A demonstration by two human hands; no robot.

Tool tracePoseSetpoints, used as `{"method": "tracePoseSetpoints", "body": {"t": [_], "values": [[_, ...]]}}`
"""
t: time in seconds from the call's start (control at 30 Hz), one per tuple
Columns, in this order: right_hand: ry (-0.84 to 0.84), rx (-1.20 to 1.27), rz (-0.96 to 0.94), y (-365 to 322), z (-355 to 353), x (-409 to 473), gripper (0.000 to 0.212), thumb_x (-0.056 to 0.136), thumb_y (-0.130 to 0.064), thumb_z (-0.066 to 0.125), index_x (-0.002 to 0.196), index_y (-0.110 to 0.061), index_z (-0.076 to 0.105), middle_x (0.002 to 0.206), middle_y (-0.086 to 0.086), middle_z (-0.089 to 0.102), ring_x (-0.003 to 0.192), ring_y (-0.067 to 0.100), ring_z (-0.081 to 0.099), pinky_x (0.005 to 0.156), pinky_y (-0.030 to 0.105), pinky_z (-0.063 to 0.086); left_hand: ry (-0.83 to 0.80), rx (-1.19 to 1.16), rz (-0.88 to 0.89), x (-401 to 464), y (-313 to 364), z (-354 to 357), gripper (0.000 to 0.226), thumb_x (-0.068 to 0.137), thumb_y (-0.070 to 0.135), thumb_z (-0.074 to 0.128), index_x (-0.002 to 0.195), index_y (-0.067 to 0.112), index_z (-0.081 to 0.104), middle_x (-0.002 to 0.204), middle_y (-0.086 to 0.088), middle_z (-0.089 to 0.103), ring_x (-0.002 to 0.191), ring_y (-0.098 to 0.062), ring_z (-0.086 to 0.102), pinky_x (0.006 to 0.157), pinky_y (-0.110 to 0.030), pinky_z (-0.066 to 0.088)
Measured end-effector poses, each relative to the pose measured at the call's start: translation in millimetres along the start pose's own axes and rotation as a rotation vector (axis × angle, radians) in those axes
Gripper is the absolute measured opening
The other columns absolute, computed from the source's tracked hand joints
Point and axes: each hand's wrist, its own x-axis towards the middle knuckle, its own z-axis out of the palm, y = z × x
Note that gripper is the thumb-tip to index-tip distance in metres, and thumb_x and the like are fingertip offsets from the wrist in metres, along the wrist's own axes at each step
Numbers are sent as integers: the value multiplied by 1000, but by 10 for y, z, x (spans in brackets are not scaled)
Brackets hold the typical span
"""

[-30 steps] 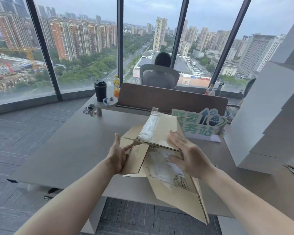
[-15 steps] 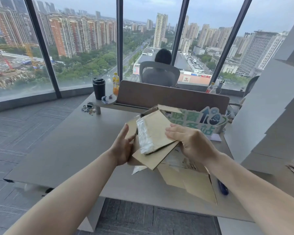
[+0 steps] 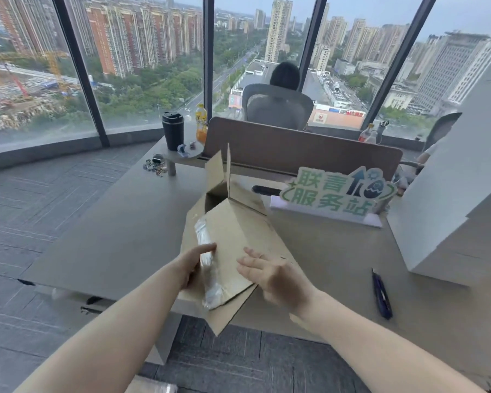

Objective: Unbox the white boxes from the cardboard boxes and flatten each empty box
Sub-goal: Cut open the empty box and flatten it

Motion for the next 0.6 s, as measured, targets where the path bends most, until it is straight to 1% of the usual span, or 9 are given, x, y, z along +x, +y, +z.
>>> {"method": "tracePoseSetpoints", "body": {"t": [0.07, 0.1, 0.2, 0.27, 0.33, 0.4, 0.47, 0.53, 0.6], "values": [[-4, 85, 36, -89, 210, 19, 58, 65, 25, 64, 114, -3, 73, 118, 11, 71, 118, 29, 63, 97, 42, 53, 13, 19, -49, 38, -98, -134, 99, 72, 65, 73, 142, 4, 40, 136, -13, 52, 107, -25, 53, 96, -36, 43], [-7, 106, 45, -137, 273, 45, 57, 67, 25, 61, 117, -3, 71, 120, 12, 70, 120, 29, 62, 101, 42, 50, 13, 20, -69, 65, -137, -181, 97, 71, 68, 70, 139, 4, 43, 131, -13, 55, 104, -25, 55, 94, -36, 44], [-16, 138, 64, -246, 405, 134, 56, 71, 21, 58, 120, -3, 70, 124, 11, 68, 123, 27, 60, 108, 38, 43, 5, -14, -107, 21, -173, -333, 81, 72, 69, 69, 114, 3, 47, 98, -10, 60, 83, -24, 59, 69, -36, 47], [-19, 188, 64, -282, 514, 116, 51, 76, 17, 57, 120, -4, 69, 125, 10, 67, 123, 26, 60, 107, 39, 46, -4, -7, -107, 69, -211, -480, 98, 54, 71, 80, 116, -1, 56, 102, -14, 69, 88, -29, 67, 76, -36, 54], [-28, 245, 59, -306, 620, 61, 49, 79, 16, 63, 123, -6, 68, 128, 8, 66, 125, 23, 59, 106, 39, 47, -1, 18, -127, 141, -259, -631, 103, 42, 66, 85, 120, 4, 60, 108, -12, 71, 91, -28, 67, 78, -34, 52], [-41, 270, 48, -335, 701, 15, 49, 79, 15, 67, 123, -7, 68, 129, 6, 66, 125, 21, 58, 106, 38, 47, 21, 64, -170, 198, -286, -737, 99, 46, 62, 86, 121, 5, 56, 113, -11, 67, 97, -28, 64, 80, -35, 52], [-52, 263, 36, -367, 737, 38, 44, 82, 12, 58, 121, -6, 69, 127, 8, 67, 122, 24, 61, 105, 38, 47, 26, 81, -197, 202, -270, -811, 98, 44, 62, 87, 117, 5, 57, 110, -9, 65, 98, -27, 62, 83, -34, 50], [-39, 243, 31, -372, 758, 103, 42, 86, 3, 46, 119, -4, 70, 125, 10, 68, 119, 27, 63, 103, 40, 49, 44, 86, -231, 200, -266, -871, 106, 31, 66, 88, 112, 4, 58, 104, -9, 62, 91, -24, 58, 75, -31, 46], [-42, 221, 4, -358, 791, 172, 40, 86, 0, 46, 117, -4, 71, 123, 11, 69, 116, 28, 65, 102, 40, 49, 73, 67, -266, 200, -286, -885, 119, 31, 68, 88, 122, 1, 52, 113, -12, 60, 97, -27, 57, 75, -36, 49]]}}
